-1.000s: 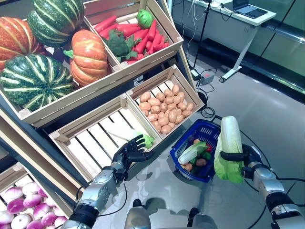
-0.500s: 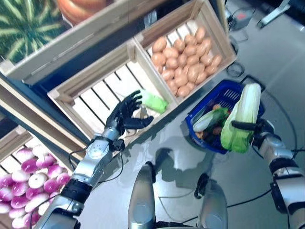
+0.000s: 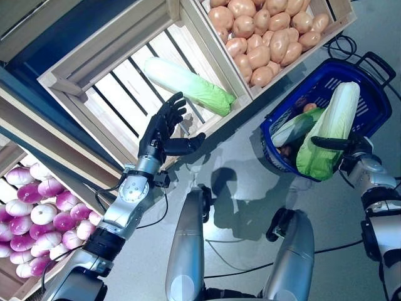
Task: Put vegetables into the basket
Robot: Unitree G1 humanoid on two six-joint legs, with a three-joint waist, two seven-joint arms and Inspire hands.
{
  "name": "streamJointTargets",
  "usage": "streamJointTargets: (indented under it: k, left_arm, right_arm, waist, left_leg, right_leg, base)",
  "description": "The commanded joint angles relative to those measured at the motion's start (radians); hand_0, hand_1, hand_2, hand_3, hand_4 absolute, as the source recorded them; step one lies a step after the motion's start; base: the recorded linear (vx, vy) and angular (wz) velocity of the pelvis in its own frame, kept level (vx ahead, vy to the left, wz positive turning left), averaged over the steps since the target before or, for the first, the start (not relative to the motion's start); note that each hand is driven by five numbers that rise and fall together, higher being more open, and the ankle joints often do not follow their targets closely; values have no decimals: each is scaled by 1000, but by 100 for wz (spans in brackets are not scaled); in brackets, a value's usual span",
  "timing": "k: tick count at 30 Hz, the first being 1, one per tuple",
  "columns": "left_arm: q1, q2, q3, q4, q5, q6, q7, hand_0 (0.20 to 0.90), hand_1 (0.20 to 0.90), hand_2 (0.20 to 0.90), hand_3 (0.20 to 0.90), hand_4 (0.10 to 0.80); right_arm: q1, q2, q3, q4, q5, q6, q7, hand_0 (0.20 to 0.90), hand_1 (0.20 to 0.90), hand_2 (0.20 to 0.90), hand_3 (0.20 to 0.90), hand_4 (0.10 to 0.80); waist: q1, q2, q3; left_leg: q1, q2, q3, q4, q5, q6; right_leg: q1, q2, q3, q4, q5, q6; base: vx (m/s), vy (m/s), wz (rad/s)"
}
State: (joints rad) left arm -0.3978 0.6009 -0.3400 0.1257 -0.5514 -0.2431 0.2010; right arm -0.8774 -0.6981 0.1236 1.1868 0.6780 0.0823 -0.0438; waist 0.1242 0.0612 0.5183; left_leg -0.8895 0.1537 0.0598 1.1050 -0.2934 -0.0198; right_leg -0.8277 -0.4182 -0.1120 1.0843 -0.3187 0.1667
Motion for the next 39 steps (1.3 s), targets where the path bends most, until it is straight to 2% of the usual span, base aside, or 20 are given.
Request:
streamJointTargets:
  k: [1,7,16,19,20,21,22,23,28,31,39]
  left_arm:
    - [-117,1,75,-113,54,-168,33,900,900,900,900,800]
    - [-136,23,76,-97,77,-162,59,900,900,900,900,800]
    - [-176,84,102,-74,179,-151,114,900,900,900,900,800]
    - [-197,121,114,-46,305,-88,192,900,900,900,900,800]
    - [-216,156,117,-4,395,-13,241,900,900,900,900,800]
    - [-234,186,111,38,474,11,278,900,900,900,900,800]
    - [-278,245,95,125,565,40,322,900,900,900,900,800]
    - [-306,278,78,165,605,54,341,900,900,900,900,800]
    - [-397,366,9,364,644,116,367,900,900,900,900,800]
    - [-433,377,-22,471,718,141,389,900,900,900,900,800]
    - [-474,398,-83,608,906,237,418,900,900,900,900,800]
  right_arm:
    - [-103,-91,0,39,67,-89,-23,900,900,900,900,800]
    - [-101,-100,23,37,11,-88,-7,900,900,900,900,800]
    - [-80,-107,18,42,61,-108,55,900,900,900,900,800]
    - [-73,-105,21,32,73,-131,82,900,900,900,900,800]
    - [-71,-99,28,17,83,-143,98,900,900,900,900,800]
    - [-70,-94,32,6,89,-154,108,900,900,900,900,800]
    - [-73,-88,43,-16,106,-173,124,900,900,900,900,800]
    - [-72,-87,47,-33,113,-179,136,900,900,900,900,800]
    - [-47,-72,84,-148,136,-210,151,900,900,900,900,800]
    - [-21,-53,116,-237,136,-206,181,900,900,900,900,800]
    - [92,-49,137,-408,173,-239,195,900,900,900,900,800]
  waist:
    - [-5,8,-68]
    - [-12,1,-84]
    - [-19,-13,-106]
    - [-23,-16,-116]
    - [-29,-17,-122]
    - [-33,-18,-124]
    - [-44,-17,-128]
    - [-50,-18,-129]
    - [-80,-17,-126]
    - [-101,-16,-116]
    - [-143,-25,-88]
  left_leg:
    - [86,23,-90,-58,-103,-88]
    - [104,31,-79,-90,-89,-87]
    - [168,46,-64,-165,-62,-90]
    - [189,52,-54,-193,-49,-93]
    - [203,58,-46,-209,-41,-95]
    - [211,62,-40,-218,-36,-97]
    - [220,70,-31,-231,-29,-101]
    - [223,74,-27,-236,-26,-103]
    - [233,90,-7,-252,-15,-115]
    - [229,100,6,-251,-15,-122]
    - [204,115,25,-242,-18,-136]
  right_leg:
    - [27,-14,-5,-11,-11,-49]
    - [37,-6,-11,-31,0,-48]
    - [102,7,-26,-92,14,-47]
    - [122,14,-30,-116,22,-48]
    - [135,19,-31,-131,26,-46]
    - [143,21,-31,-139,28,-45]
    - [149,25,-30,-149,30,-45]
    - [151,25,-28,-152,32,-45]
    - [154,34,-16,-171,40,-41]
    - [141,35,-1,-168,42,-38]
    - [112,42,26,-182,52,-29]
  base:
    - [0,0,0]
    - [-2,11,0]
    - [37,11,-4]
    - [61,28,-6]
    - [72,49,-5]
    - [83,82,-8]
    - [59,83,-11]
    - [41,75,-10]
    - [21,100,-8]
    - [-7,124,-19]
    - [-30,108,-8]
